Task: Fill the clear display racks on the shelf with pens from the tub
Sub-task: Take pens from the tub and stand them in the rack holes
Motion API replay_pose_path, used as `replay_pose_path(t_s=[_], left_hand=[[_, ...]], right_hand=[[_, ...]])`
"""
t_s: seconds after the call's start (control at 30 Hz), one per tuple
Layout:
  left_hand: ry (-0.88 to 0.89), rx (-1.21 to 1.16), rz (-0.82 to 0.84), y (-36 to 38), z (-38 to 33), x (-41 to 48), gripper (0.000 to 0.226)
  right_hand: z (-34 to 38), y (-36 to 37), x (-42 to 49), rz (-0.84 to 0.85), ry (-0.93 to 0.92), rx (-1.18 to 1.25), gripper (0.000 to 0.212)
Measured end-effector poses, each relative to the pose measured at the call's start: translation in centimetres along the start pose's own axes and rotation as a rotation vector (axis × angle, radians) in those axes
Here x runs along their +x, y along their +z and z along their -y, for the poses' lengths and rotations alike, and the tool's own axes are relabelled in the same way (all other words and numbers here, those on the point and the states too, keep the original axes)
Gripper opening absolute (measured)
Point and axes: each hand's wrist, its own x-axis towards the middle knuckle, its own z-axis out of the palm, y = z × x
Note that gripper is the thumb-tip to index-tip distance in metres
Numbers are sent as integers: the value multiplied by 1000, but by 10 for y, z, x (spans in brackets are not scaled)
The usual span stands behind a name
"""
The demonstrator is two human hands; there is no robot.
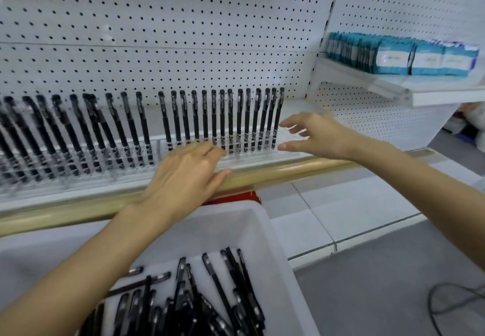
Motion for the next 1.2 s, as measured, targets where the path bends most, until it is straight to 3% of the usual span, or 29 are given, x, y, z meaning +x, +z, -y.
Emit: replay_pose_path(t_s=[0.17,0.43,0.6,0.7,0.93,1.07,1.2], left_hand=[[-8,-26,98,-14,2,-65,49],[-144,-1,302,-12,30,-191,61],[-140,74,414,-11,35,-246,42],[-165,60,450,-10,34,-271,42],[-431,-87,535,-5,28,-289,57],[-566,-152,581,2,24,-286,58],[-731,-255,536,9,22,-290,56]], right_hand=[[48,26,-41,95,-79,-139,70],[117,112,-102,269,-72,24,68],[137,163,-127,401,-11,48,63],[141,185,-144,469,58,82,67],[143,216,-159,415,252,295,64],[136,220,-161,372,373,447,51],[123,224,-165,320,439,509,23]])
